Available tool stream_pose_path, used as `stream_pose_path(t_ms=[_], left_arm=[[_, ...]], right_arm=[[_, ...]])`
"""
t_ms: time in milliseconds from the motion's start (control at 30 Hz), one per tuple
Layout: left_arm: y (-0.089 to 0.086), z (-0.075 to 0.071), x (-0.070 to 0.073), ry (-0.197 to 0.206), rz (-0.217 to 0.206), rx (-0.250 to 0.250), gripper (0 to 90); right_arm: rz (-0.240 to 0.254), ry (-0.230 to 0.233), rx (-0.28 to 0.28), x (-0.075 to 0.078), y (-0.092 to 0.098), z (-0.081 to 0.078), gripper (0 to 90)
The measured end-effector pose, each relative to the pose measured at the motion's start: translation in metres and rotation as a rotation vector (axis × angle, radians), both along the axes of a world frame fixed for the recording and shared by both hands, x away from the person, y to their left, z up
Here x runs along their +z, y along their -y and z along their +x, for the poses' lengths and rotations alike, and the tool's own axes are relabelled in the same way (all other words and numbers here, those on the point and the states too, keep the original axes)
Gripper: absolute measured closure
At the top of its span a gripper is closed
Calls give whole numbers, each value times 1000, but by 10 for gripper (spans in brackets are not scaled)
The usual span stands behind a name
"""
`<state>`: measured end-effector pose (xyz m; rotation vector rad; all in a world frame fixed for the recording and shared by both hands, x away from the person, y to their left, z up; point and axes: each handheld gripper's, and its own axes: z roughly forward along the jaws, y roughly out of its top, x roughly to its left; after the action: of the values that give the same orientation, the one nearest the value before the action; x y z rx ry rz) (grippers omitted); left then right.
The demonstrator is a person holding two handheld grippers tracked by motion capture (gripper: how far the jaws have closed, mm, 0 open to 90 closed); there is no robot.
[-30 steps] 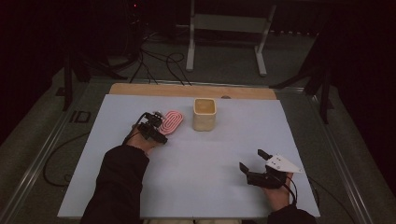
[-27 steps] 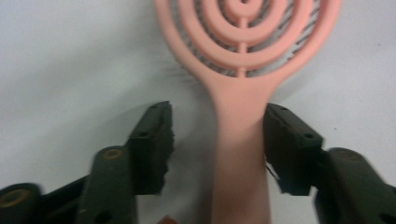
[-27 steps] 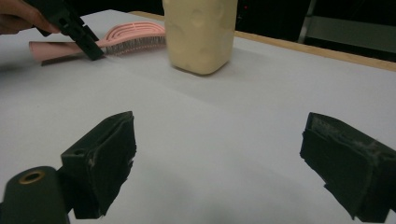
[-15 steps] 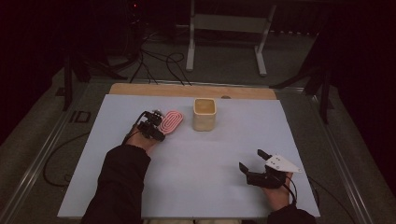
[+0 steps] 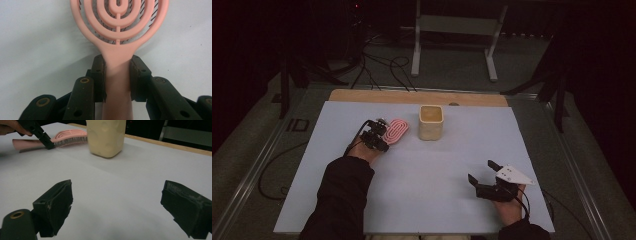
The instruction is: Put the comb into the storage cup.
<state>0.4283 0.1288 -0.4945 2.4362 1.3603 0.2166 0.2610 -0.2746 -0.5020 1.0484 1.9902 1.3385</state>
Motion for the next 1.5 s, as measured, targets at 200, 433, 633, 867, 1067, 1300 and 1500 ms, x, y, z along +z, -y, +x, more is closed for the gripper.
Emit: stream_pose_path(t_ms=[200,433,633,867,1067,1300,1500], left_arm=[[0,-3,2,32,-18,8,698],[-5,-15,6,71,-80,8,698],[-9,-26,9,111,-96,12,697],[-14,-46,11,190,-94,23,697],[-19,-61,12,235,-123,37,697],[-25,-72,12,263,-145,40,697],[-27,-81,17,297,-166,42,697]], right_arm=[[0,-4,-4,0,0,0,102],[0,-3,-4,0,1,0,102],[-3,-3,0,0,0,0,102],[-2,-5,1,0,-1,0,102],[-4,-6,2,-1,-1,0,102],[-11,-7,4,-1,-2,0,102],[-17,-9,9,-2,-3,1,102]])
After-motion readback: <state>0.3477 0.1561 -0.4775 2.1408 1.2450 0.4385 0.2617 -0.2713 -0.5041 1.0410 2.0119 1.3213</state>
